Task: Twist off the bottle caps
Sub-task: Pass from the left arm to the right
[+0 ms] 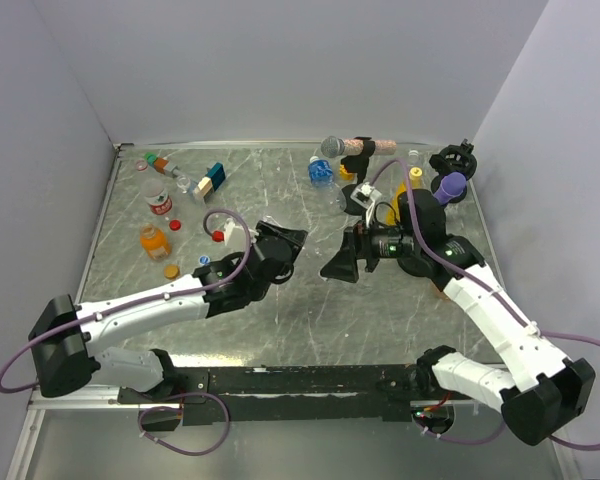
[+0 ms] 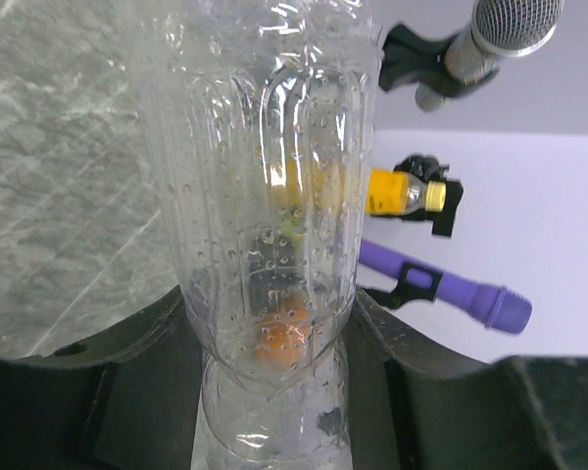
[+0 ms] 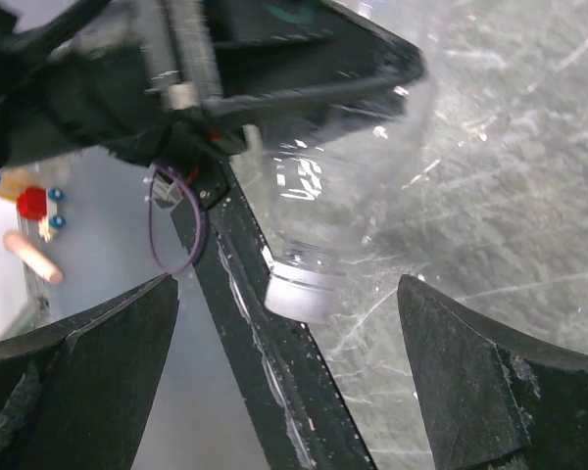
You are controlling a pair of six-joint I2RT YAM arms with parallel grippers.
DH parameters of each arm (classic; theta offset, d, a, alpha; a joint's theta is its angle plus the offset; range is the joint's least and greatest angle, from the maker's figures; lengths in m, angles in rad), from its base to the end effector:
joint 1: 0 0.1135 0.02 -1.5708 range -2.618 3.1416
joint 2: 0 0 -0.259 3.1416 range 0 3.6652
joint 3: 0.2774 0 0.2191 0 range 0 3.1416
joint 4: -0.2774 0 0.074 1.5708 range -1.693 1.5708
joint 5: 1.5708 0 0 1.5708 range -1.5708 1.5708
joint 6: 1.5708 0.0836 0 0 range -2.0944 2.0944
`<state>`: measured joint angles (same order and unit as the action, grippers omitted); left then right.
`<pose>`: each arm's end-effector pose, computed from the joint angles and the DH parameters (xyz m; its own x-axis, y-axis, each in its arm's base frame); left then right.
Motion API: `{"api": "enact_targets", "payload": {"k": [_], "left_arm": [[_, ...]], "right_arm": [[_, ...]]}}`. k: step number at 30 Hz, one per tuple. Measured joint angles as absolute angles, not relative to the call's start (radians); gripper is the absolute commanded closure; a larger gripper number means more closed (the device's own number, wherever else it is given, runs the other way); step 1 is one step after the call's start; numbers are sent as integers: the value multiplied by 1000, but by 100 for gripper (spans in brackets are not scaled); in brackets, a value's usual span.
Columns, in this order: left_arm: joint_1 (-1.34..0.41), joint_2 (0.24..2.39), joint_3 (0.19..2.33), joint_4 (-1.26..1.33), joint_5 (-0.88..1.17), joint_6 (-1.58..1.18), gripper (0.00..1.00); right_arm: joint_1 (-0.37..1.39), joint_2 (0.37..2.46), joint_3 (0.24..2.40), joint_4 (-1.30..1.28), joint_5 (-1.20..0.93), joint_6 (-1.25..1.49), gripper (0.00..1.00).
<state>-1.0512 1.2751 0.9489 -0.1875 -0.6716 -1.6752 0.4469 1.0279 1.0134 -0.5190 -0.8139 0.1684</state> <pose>0.1866 -0.2214 0.2820 -0.3828 -0.8989 -0.2133 -0.2854 0.3347 -0.8981 0.1639 0.1460 0.3254 -0.5965 -0.1582 -0.7869 -0.7722 0.3806 0.5088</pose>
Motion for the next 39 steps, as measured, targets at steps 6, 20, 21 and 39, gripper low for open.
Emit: {"api": "enact_targets", "payload": {"k": [6,20,21,39], "left_arm": [[-1066,1315,966,-209,-733,-1742,66],[-1098,1383,1048,-309,-812,-1828,66],[-1099,1385,1050,-314,-815,-1829,66],[-1109,1441,1131,-389,-855,-1818,65]], "right_arm": [[452,1076,1005,-510,-758,219,11],[466,1127,995,-505,-723,239,28],[466,1132,995,-505,-721,239,30],[467,1182,996,-548,-715,233,41]]}}
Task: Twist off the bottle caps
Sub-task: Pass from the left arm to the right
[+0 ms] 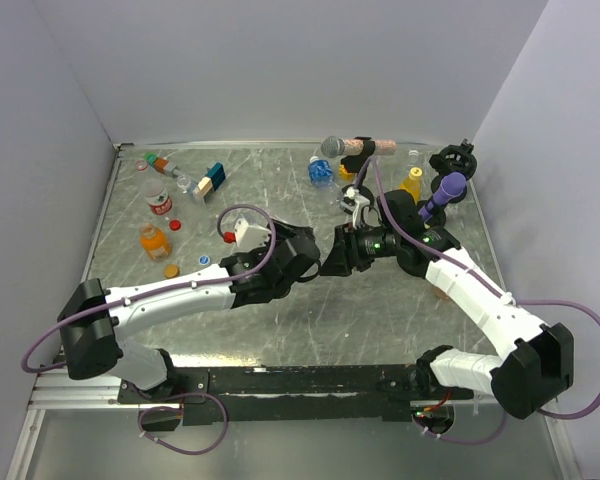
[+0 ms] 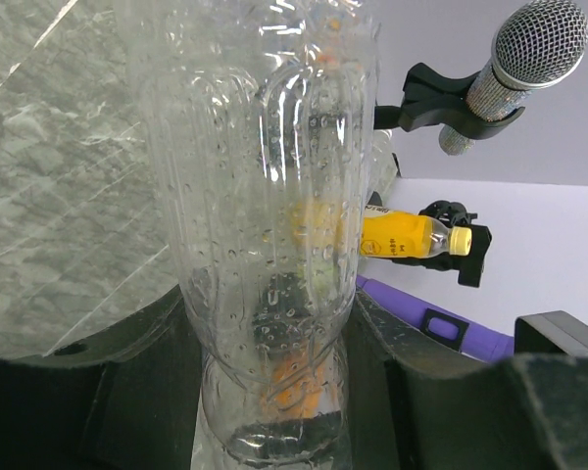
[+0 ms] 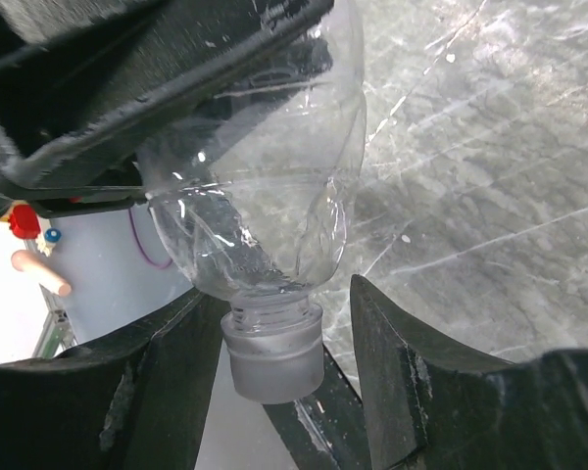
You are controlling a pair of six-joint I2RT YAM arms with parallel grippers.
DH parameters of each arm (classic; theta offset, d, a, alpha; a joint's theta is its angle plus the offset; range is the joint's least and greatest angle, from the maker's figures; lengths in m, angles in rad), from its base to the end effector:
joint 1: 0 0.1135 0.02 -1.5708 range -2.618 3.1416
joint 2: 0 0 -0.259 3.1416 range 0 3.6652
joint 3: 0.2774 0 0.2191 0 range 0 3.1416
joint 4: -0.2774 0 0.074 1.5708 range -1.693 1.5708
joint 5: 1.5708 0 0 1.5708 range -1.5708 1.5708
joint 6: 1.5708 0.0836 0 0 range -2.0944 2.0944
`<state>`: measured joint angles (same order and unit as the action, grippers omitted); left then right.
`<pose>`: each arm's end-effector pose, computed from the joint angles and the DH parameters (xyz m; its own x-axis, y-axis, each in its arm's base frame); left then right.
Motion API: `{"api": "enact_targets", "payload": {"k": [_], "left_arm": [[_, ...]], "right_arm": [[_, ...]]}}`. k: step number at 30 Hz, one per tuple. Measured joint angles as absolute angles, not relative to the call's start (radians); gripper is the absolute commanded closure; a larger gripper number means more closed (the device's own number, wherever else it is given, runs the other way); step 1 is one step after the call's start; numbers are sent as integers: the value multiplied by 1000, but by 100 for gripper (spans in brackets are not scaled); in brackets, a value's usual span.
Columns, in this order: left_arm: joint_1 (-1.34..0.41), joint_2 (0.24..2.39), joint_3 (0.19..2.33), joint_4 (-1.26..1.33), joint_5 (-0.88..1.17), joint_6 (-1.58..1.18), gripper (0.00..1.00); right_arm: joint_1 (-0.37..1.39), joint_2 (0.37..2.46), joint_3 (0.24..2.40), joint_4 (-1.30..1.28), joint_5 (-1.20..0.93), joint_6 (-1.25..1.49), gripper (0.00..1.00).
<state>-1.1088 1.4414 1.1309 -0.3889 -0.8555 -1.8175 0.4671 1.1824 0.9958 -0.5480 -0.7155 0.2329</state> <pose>0.1921 -0.2441 0.2801 -0.2496 -0.9257 -0.2844 -0.3587 0.3612 -0.8607 0.1913 0.1579 0.2812 -0.7611 -0.1887 -0.6206 -0.6155 0.5121 0.5991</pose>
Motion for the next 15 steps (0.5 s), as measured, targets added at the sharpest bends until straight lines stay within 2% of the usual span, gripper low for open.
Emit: {"api": "enact_targets", "payload": {"k": [11,15], "left_arm": [[-1110,1452,1145,-385,-865,-1761,62],[-1110,1452,1145,-371,-865,-1739,51]], "right_arm": [[470,1210,1014,-583,-754,200,79],[469,1210,1014,-583,-757,192,86]]}}
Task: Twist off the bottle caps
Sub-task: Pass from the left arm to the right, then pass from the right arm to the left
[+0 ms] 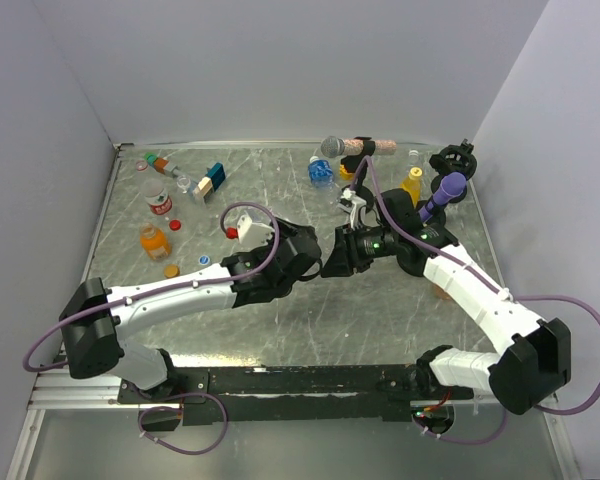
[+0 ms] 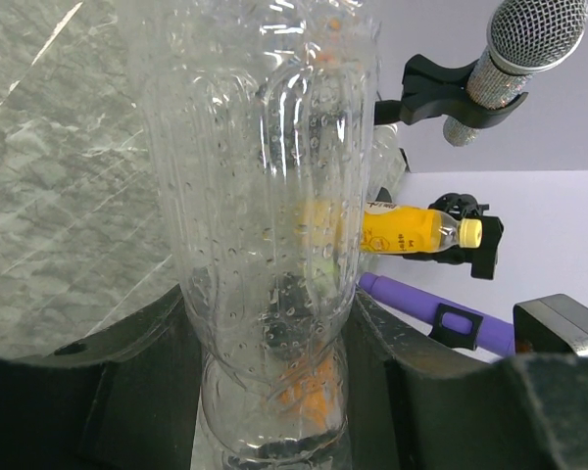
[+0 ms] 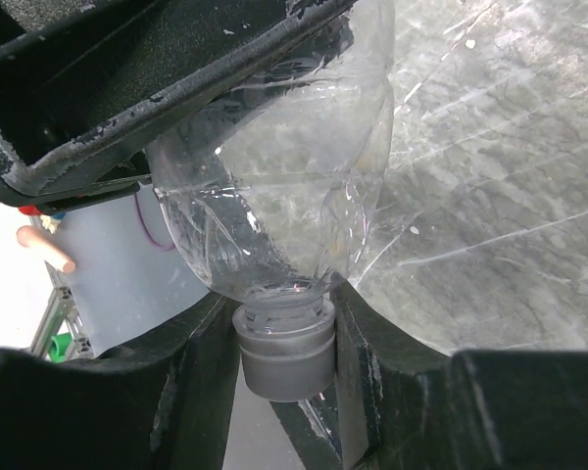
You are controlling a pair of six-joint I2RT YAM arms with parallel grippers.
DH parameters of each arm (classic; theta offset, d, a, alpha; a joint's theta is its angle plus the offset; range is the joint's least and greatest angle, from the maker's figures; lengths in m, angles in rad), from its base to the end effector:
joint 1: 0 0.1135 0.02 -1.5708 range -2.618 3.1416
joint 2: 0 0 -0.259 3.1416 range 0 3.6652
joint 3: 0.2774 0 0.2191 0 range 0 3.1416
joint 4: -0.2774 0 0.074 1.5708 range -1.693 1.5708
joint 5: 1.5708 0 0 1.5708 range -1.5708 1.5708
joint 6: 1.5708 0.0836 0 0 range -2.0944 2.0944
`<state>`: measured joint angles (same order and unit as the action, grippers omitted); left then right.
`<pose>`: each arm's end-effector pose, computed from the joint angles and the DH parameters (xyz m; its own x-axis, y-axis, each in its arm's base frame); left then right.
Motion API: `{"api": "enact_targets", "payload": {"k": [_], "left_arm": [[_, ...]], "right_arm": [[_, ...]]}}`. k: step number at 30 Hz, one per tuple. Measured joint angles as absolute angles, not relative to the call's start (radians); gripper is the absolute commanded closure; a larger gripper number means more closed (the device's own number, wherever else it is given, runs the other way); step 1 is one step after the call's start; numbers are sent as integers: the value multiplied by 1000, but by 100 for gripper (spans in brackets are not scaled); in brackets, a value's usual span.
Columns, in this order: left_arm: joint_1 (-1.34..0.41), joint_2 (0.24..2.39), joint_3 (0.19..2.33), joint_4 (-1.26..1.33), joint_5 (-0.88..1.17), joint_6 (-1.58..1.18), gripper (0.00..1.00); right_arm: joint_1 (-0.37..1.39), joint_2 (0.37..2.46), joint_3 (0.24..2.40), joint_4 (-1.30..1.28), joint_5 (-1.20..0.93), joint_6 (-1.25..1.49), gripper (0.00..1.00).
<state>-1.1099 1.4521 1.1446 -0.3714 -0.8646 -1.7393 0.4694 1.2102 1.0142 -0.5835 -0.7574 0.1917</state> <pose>0.1940 -0.2477 0.2835 -0.2666 -0.9017 -0.3405 -0.3286 0.4171 -0.8474 0.1906 0.1611 0.2789 -0.7611 -0.2308 -0.6062 -0.6310 0.4798 0.6096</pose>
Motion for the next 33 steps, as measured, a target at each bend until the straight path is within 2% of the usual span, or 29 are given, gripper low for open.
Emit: {"api": "enact_targets", "payload": {"k": [3,8,11,19,25,33], "left_arm": [[-1110,1449,1140,-356,-864,-1730,40],[-1112,1420,1112,-299,-860,-1704,11],[-1112,1380,1065,-247,-857,-1652,1],[-1112,1207,913,-78,-823,-1400,3],[-1113,981,797,-20,-777,-1138,4],[-1113,735,744,-77,-558,-632,3]], "right_arm": [[465,1204,1014,-584,-761,181,88],[435,1184,1014,-584,-799,154,90],[418,1167,1014,-584,-830,131,90],[388,1143,1014,-606,-890,63,91],[374,1150,1035,-687,-904,-49,93],[372,1196,1116,-910,-941,-406,92]]}}
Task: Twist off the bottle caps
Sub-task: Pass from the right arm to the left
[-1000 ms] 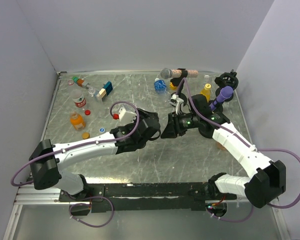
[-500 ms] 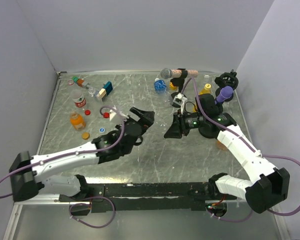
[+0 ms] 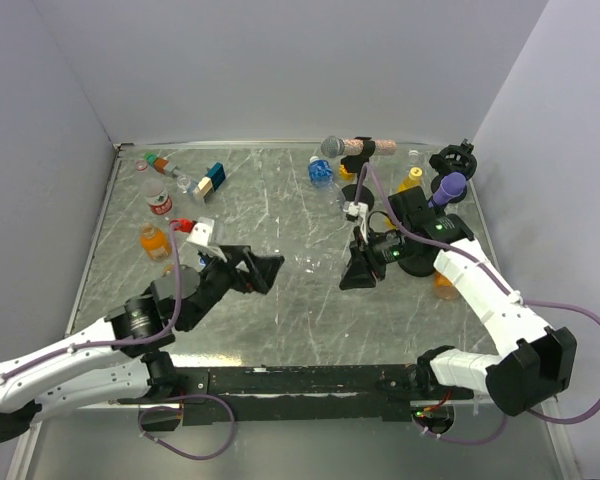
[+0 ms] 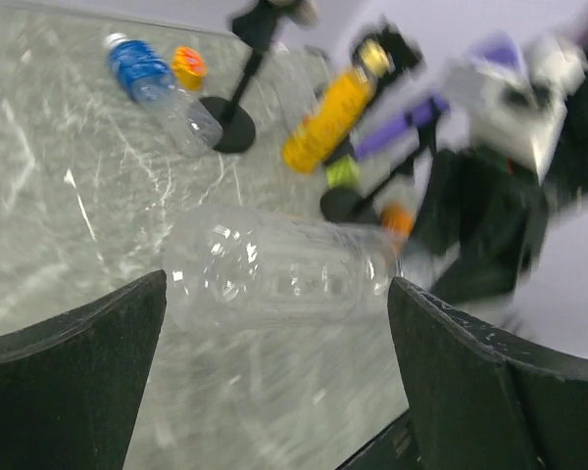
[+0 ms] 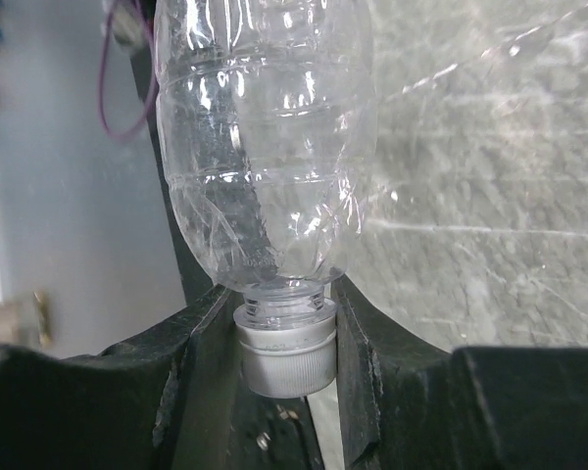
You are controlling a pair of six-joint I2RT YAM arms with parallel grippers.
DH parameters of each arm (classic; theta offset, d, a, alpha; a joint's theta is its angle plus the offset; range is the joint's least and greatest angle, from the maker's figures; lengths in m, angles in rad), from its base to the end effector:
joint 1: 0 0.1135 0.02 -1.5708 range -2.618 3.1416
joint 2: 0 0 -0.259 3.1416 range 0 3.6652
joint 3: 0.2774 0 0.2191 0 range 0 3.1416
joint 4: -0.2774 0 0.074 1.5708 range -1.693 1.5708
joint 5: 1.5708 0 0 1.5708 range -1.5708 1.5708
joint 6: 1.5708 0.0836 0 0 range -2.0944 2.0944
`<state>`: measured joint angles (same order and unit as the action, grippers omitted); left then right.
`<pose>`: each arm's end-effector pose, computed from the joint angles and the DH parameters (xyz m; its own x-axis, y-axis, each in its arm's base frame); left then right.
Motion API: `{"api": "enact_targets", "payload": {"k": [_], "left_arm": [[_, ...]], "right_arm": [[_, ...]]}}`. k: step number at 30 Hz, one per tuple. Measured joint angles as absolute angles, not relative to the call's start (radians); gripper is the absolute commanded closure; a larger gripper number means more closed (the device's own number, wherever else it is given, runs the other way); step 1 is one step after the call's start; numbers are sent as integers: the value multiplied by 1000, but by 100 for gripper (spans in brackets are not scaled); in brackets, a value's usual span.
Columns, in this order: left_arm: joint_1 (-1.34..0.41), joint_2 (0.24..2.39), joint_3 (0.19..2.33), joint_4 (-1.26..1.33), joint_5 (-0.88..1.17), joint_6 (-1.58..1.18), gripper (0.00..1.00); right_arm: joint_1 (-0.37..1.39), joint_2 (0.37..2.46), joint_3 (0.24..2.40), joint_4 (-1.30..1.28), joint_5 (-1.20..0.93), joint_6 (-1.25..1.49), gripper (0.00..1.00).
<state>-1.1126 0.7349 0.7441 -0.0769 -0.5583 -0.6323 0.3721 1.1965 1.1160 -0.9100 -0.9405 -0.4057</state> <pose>0.1205 -0.1442 0.3393 -0.3355 -0.4529 -0.8260 0.4074 0.7209 -0.5607 0.1690 0.1384 0.2943 -0.4684 -0.4325 -0.7704 -0.8835 0.2365 0.4044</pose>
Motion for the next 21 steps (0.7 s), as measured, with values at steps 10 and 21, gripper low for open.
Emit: {"api": "enact_targets", "payload": {"k": [10,21], "left_arm": [[-1113,664,803,-271,-117,-7,3],[-1116,1155,1018,-415,40,418,2]], "right_arm": [[372,1265,1111,-1061,-956,-668,91],[366,1397,1072,-1131,-1036,-795,91]]}}
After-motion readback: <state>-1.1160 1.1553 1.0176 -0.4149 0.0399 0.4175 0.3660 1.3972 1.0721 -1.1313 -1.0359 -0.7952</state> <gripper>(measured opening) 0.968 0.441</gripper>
